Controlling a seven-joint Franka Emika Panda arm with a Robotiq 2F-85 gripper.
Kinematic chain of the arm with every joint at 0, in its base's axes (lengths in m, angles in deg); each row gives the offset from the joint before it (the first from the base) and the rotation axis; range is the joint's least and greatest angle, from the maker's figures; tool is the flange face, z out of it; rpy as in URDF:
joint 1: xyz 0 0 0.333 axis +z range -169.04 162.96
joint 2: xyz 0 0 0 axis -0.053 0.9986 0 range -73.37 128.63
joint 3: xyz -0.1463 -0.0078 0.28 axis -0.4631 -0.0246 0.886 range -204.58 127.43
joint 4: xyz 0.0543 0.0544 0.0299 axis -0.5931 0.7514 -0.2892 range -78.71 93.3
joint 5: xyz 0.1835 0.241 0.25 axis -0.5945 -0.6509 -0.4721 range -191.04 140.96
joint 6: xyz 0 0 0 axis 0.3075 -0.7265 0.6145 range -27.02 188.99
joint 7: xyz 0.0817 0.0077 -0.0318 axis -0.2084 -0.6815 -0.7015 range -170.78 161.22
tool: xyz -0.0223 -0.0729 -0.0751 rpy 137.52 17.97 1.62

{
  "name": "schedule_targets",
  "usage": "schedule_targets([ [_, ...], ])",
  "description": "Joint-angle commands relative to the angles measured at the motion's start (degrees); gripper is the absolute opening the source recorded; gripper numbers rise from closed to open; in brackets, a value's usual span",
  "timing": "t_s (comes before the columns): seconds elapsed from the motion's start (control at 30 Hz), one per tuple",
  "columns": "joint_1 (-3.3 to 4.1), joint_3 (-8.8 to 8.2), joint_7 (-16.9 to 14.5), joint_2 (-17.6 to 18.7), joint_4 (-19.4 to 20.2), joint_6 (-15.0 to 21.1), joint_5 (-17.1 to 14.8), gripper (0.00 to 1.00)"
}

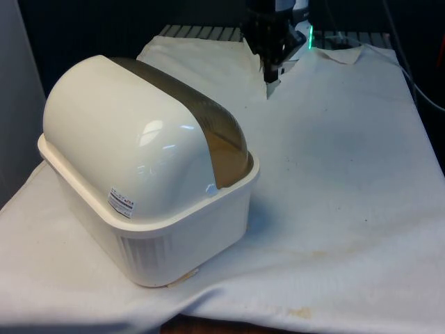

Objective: Open the lid, then close it.

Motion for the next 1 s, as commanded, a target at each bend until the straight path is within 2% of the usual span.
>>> schedule_targets([
  [0.0, 0.46, 0.11, 0.6, -1.2, 1.7, 1.5, 0.3, 0.0],
  [0.23, 0.52, 1.49, 1.4, -4.1, 6.0, 3.8, 0.6, 0.0],
  [0.27, 0.17, 1.55, 1.0, -3.5, 5.2, 2.5, 0.5, 0.0],
  [0.3, 0.52, 1.66, 1.4, -4.5, 6.6, 4.1, 0.6, 0.0],
  [0.53, 0.34, 2.64, 1.2, -7.2, 11.7, 7.7, 0.3, 0.0],
  [0.57, 0.23, 2.64, 1.1, -6.8, 11.1, 6.7, 0.5, 0.0],
  [0.6, 0.34, 2.86, 1.1, -7.8, 12.9, 8.5, 0.2, 0.0],
  [0.8, 0.23, 3.44, 0.7, -9.5, 16.4, 11.4, -0.1, 0.0],
  [0.83, 0.23, 3.32, 1.0, -8.7, 15.3, 9.9, 0.5, 0.0],
  [0.87, 0.23, 3.61, 0.5, -10.0, 17.6, 12.3, -0.2, 0.0],
  [0.97, 0.23, 3.78, 0.5, -10.7, 19.4, 13.9, -0.1, 0.0],
])
